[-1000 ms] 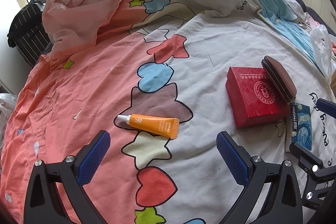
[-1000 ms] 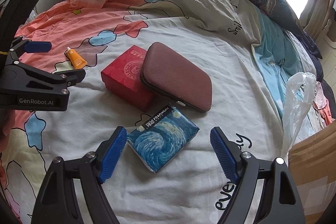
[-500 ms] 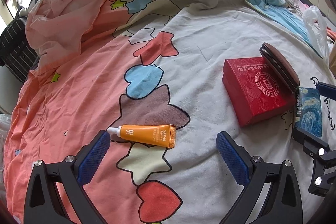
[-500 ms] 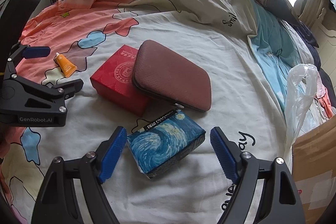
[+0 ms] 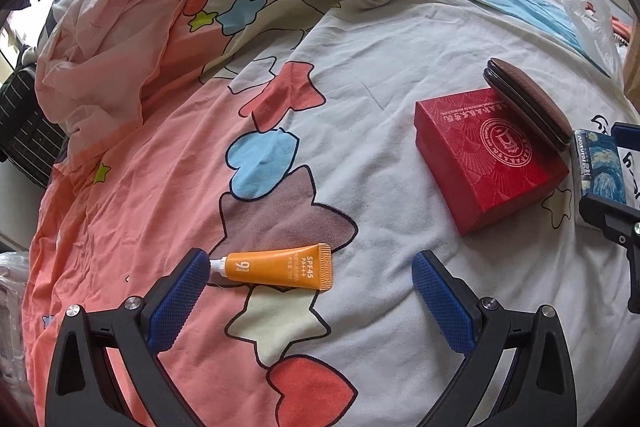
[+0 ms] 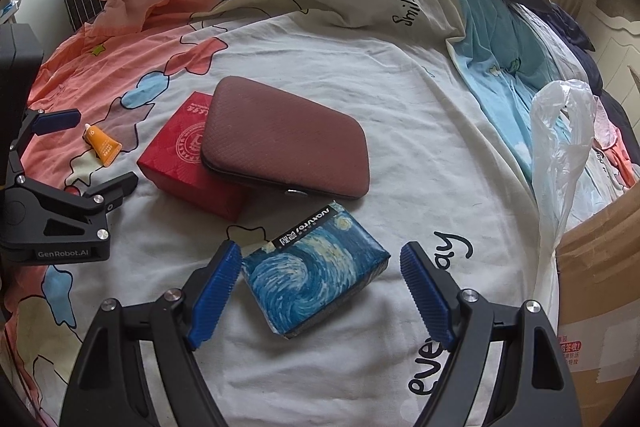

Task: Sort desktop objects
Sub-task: 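Move the right gripper onto the starry-night tissue pack while the left approaches the orange tube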

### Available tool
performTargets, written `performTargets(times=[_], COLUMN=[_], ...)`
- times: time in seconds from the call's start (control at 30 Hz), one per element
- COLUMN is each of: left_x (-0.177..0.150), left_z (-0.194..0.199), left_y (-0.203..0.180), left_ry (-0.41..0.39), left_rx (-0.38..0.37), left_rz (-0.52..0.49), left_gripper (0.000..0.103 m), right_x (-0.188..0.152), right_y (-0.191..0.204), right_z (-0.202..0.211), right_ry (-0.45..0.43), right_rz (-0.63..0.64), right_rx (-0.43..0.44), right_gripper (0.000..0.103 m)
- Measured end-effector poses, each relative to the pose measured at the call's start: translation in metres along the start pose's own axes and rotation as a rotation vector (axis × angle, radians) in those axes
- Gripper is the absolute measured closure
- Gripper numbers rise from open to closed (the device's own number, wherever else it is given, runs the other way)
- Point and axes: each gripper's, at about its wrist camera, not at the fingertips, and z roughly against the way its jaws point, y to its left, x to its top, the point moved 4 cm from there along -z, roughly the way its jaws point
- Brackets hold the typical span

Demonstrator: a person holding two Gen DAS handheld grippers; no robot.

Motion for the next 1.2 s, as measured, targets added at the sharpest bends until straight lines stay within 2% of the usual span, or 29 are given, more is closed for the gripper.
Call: performTargets(times=[0.17, 0.43, 0.6, 0.8, 1.07, 1.2], left_x=[-0.001, -0.002, -0.003, -0.004, -0.004, -0.006], left_z=[0.000, 0.001, 0.001, 0.001, -0.003, 0.001], left_y=[-0.001, -0.003, -0.004, -0.002, 0.003, -0.001], left_ry=[-0.001, 0.000, -0.001, 0.004, 0.015, -0.003], left_rx=[-0.008, -0.007, -0.010, -0.023, -0.053, -0.042], left_rz=[-0.003, -0.018, -0.025, -0.024, 0.022, -0.030], left_gripper=[0.000, 0.000, 0.000, 0.000, 0.000, 0.000], right_x=[-0.002, 0.001, 0.001, -0.001, 0.002, -0.001], right_y=[-0.006, -0.008, 0.016, 0.051, 0.061, 0.064], right_z=[0.004, -0.017, -0.012, -0.011, -0.017, -0.017], right_ry=[-0.002, 0.044, 0.046, 0.055, 0.053, 0.048], right_rz=[-0.022, -0.074, -0.023, 0.056, 0.070, 0.094], right_rx=[0.015, 0.181, 0.286, 0.246, 0.170, 0.125], right_gripper=[0.024, 0.024, 0.024, 0.024, 0.024, 0.024])
